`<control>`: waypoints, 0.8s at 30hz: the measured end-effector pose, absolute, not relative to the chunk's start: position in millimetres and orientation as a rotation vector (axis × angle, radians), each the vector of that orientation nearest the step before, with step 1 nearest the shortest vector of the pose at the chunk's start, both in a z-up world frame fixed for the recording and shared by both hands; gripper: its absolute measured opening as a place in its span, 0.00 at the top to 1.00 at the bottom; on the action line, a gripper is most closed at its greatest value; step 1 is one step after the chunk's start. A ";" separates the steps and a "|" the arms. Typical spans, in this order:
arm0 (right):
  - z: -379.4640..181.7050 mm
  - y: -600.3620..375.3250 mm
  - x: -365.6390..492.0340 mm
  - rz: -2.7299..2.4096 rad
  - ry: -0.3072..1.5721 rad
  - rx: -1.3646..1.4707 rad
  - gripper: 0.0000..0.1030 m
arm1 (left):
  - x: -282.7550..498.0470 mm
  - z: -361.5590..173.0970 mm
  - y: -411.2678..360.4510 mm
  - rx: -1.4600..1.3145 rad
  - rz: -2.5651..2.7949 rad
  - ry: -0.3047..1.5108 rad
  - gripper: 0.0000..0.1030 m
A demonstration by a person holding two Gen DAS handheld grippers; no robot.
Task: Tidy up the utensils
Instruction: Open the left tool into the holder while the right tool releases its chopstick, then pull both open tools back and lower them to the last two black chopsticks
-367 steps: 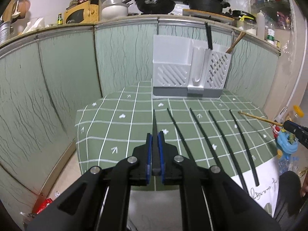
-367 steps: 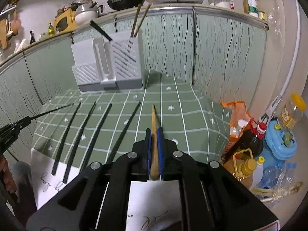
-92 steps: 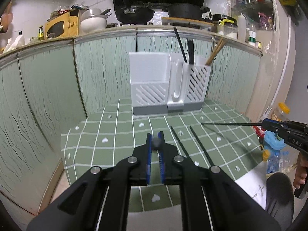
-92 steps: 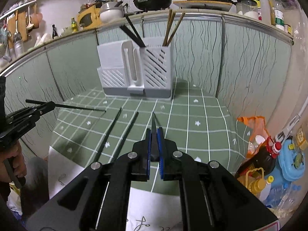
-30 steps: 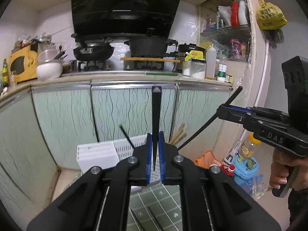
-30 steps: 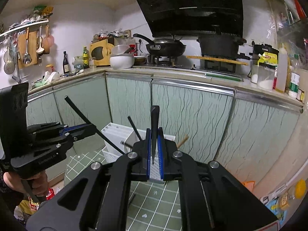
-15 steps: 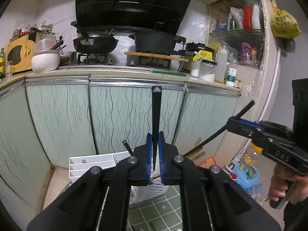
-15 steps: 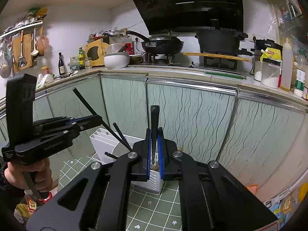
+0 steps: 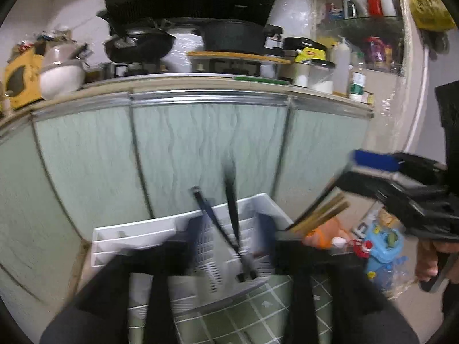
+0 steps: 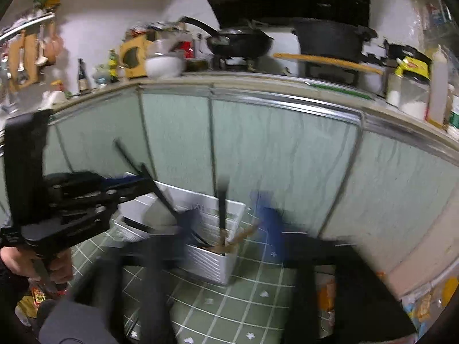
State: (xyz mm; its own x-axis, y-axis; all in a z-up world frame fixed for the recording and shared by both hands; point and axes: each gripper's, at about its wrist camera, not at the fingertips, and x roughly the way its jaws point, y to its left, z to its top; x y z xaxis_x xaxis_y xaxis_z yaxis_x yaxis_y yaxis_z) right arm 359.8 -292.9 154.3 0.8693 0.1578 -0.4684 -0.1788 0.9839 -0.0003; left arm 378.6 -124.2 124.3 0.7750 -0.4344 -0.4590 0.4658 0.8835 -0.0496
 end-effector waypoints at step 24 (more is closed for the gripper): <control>139.6 -291.0 245.4 0.136 0.420 -0.055 0.08 | 277.1 134.4 -73.9 0.074 -0.374 0.380 0.04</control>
State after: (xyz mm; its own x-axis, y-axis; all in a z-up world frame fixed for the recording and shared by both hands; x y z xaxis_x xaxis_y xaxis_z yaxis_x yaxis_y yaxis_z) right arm 245.4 -291.0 139.6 0.9042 0.1201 -0.4099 -0.1428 0.9894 -0.0252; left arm 277.1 -73.9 134.4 0.8613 -0.3428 -0.3750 0.3703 0.9289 0.0015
